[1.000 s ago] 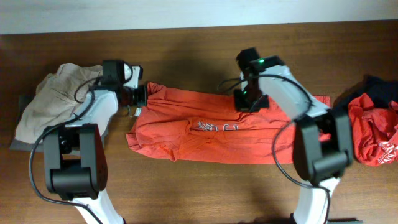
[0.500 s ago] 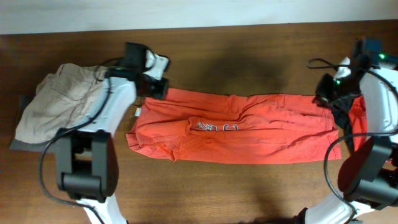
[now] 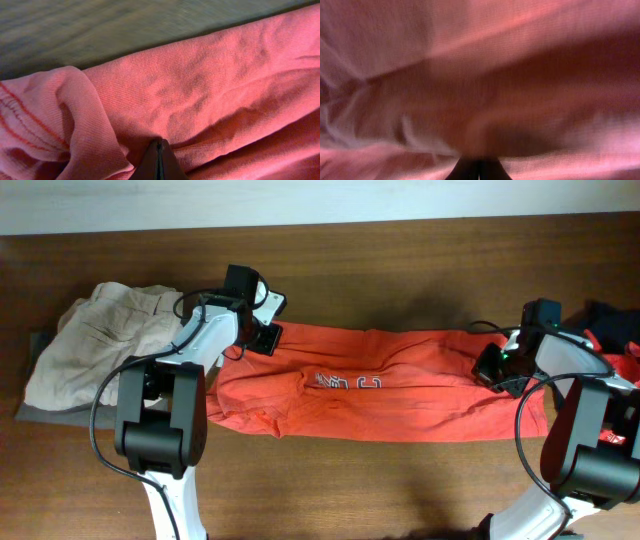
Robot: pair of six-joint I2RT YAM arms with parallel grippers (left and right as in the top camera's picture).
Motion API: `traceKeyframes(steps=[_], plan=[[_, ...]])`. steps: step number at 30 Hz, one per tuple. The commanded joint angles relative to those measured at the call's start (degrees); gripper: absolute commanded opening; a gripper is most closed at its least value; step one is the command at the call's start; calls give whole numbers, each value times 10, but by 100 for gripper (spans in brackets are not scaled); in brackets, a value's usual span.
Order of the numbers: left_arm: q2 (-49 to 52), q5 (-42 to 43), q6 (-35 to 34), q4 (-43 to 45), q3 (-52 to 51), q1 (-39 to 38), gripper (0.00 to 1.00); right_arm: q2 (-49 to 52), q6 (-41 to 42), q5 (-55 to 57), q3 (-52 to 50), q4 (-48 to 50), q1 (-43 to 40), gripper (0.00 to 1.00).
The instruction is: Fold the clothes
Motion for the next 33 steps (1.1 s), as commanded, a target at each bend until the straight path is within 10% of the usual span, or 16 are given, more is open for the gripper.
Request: traceKeyframes(steps=[1,16,26,33], plan=[[40,-121,-48,9,-6,18,1,2,9,66,-11,21,0,5],[38,-130,-87,12,22,66,1,1,-30,89,52,-17,1,10],[12,-70,-87,-173,185,62,33,0,-101,-19,244,-170,1,29],[10,5,-81,-275,181,31,24,35,-101,-24,237,-150,2,25]])
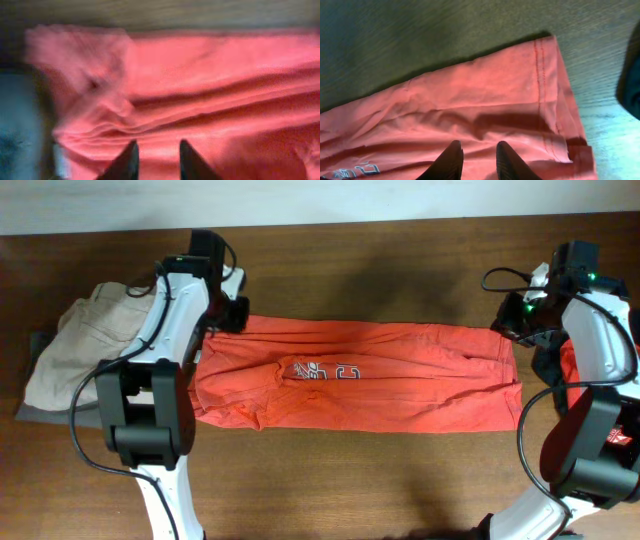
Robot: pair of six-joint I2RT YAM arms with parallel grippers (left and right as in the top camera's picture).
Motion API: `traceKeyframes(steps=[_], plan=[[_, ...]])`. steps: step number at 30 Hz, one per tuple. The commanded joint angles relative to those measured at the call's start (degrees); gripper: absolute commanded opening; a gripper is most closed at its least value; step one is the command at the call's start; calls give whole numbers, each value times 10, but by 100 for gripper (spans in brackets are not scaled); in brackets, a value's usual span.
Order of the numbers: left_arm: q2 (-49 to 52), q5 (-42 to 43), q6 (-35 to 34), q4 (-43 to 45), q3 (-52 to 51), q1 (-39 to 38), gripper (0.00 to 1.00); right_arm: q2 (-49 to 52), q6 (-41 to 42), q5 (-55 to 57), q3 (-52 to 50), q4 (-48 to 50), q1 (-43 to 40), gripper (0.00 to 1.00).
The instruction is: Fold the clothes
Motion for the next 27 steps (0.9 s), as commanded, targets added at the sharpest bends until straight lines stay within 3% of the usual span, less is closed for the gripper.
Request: traceKeyframes(steps=[1,5,8,17,27], plan=[[-10,46,12,-36,-4,-27,23,42,-3,-14,-1,11,0,23],[-10,30,14,-55,-32,-51,22,89,23,-14,-1,27,0,12],[-10,16,-2,-54,-70,-61,16,119,27,-16,-1,26,0,4],[-10,14,-12,7,-184,-60,15,189,38,1,-2,65,-1,4],[-10,-14,-16,45,-224,-60,15,200,37,48,-1,217,-2,4]])
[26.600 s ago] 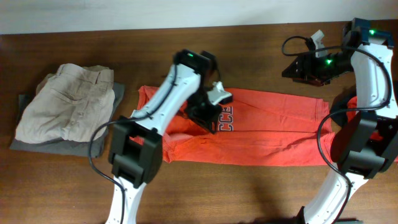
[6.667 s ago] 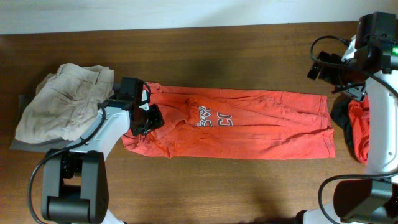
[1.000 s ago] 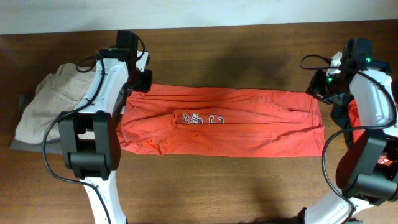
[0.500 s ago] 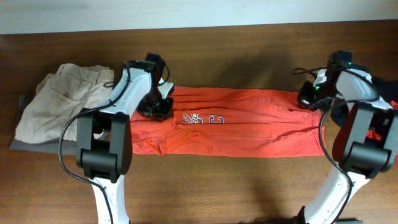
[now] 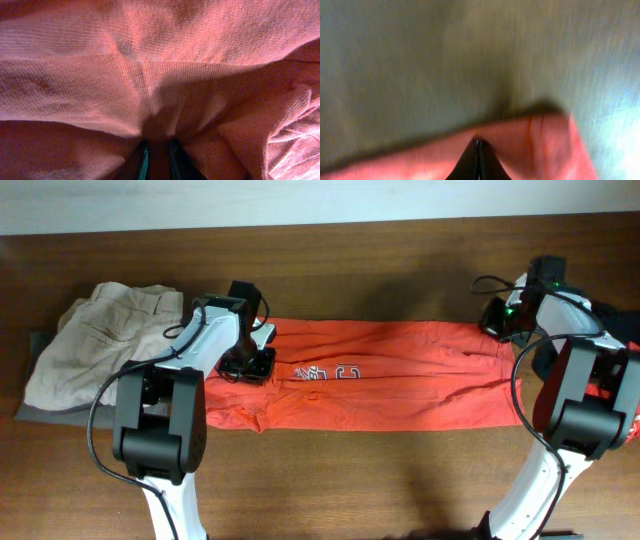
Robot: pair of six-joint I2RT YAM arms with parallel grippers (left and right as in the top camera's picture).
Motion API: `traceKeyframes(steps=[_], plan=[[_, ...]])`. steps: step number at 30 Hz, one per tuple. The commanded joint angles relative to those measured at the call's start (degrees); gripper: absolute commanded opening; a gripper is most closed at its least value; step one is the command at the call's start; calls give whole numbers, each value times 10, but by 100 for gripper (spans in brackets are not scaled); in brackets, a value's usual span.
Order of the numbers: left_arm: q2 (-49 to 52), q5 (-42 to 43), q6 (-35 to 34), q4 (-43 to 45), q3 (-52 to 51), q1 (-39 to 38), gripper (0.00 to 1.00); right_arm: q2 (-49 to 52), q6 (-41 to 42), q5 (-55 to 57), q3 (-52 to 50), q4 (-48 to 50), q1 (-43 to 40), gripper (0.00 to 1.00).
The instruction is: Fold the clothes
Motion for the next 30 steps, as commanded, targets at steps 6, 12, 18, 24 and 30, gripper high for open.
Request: traceKeyframes(steps=[6,12,18,24,30], plan=[[29,-32,-6,32,-32,2,15,31,-12,21,14,32,-1,4],[29,-32,-6,35,-29,2,17,3,-78,-67,125,-134,-1,4],[29,-33,-6,41,-29,2,17,3,-77,-63,153,-269,22,4],[29,-32,-6,42,-29,2,17,23,-7,-33,50,-170,41,4],[29,-32,-6,42,-29,2,17,25,57,68,-37,-65,41,4]])
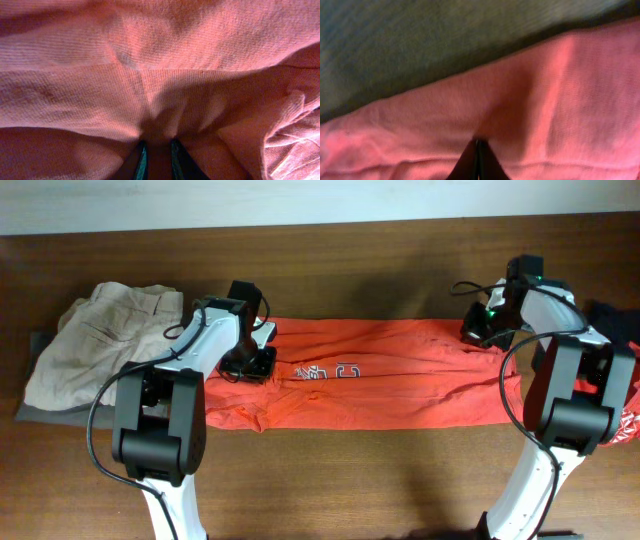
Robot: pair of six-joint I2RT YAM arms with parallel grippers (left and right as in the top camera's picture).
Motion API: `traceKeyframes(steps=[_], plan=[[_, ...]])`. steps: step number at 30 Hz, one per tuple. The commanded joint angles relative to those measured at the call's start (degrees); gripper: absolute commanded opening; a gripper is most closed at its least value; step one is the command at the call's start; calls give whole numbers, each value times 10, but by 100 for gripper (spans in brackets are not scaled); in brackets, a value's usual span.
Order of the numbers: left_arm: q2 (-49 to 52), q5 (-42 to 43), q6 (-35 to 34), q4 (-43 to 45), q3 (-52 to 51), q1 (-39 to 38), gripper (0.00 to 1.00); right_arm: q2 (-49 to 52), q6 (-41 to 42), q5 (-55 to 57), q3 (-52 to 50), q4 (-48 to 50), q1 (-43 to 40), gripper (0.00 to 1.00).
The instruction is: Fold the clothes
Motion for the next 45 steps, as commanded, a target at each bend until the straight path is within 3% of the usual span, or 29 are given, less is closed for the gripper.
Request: traceKeyframes(steps=[1,4,9,14,20,27,31,38,45], plan=[[34,-31,-4,19,-21,2,17,21,47,123,-65,63,0,4],[34,-31,-4,19,-21,2,17,30,45,177,-87,121,0,4],[34,-31,-4,20,-21,2,17,45,30,170,-83,197,0,4],[34,-31,-4,24,-21,2,17,45,9,160,-55,205,0,4],[34,-31,-3,50,-17,3,17,37,8,134,33,93,-27,4],[34,-31,-4,38,23,2,17,8,3,-4,189,-184,-64,4],[32,-31,1,26,56,2,17,4,-7,-17,193,-273,-51,4],[24,-42,16,18,117,3,17,4,-7,-21,189,-351,-3,4],[39,-61,62,120,118,3,22,5,-19,16,167,-362,69,4]])
